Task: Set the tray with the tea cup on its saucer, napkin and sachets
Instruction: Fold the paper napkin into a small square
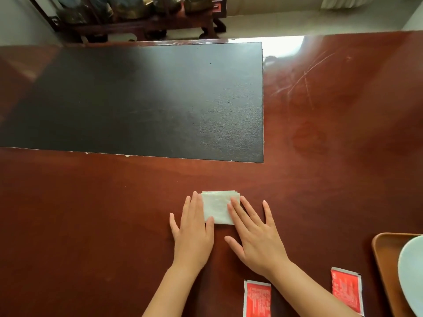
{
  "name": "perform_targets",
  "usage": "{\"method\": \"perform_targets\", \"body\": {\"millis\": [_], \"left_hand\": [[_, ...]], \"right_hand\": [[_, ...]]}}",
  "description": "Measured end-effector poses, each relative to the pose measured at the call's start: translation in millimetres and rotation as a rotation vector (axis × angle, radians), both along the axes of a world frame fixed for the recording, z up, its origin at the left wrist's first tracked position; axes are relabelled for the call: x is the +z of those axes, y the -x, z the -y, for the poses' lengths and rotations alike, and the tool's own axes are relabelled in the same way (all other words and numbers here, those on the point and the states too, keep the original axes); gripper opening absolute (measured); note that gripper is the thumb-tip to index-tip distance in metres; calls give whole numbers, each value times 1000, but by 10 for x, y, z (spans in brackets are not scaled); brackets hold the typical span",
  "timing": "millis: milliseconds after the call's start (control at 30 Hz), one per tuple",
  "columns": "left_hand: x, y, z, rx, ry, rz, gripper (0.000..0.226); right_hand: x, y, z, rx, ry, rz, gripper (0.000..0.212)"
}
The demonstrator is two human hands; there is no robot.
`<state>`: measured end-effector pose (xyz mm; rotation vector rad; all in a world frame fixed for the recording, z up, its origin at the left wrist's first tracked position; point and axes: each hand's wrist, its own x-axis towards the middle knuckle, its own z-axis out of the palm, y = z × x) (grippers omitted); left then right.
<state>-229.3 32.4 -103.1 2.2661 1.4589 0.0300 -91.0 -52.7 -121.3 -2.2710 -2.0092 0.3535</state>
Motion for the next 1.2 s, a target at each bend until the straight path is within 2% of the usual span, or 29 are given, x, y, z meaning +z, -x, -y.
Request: {"method": "perform_targets", "body": {"millis": [133,333,467,600,733,767,833,933,1000,1067,1133,1200], "left_hand": [[144,-127,-1,295,76,260,47],[187,-215,-235,480,272,330,39],[174,-208,-336,451,301,323,12],[180,-166,-341,404,277,337,14],[245,-114,-308,453,338,417,12],[279,-103,-295,462,354,444,13],[376,-89,-266,472,383,508,17],[576,-80,-189,465,435,604,22],[702,-92,-125,442,463,643,19],[821,-116,-53,416,481,674,15],[930,-154,20,389,487,698,11],[1030,-211,109,359,491,720,12]], "right_hand": [[-9,0,-4,8,-13,2,67],[-14,2,3,3,-23,-18,67],[-26,-3,2,6,-25,-28,67],[-40,-7,3,6,-25,-44,66],[21,-19,-2,5,-36,-69,62],[51,-21,-5,-10,-68,-126,61],[143,-15,-24,-126,-150,-367,62],[402,-5,-94,-511,-315,-808,61],[605,-40,-140,-754,-262,-1090,53],[775,-101,-123,-872,-194,-1319,36],[929,-172,-43,-889,-200,-1369,22],[1068,-226,74,-891,-246,-1372,17]]}}
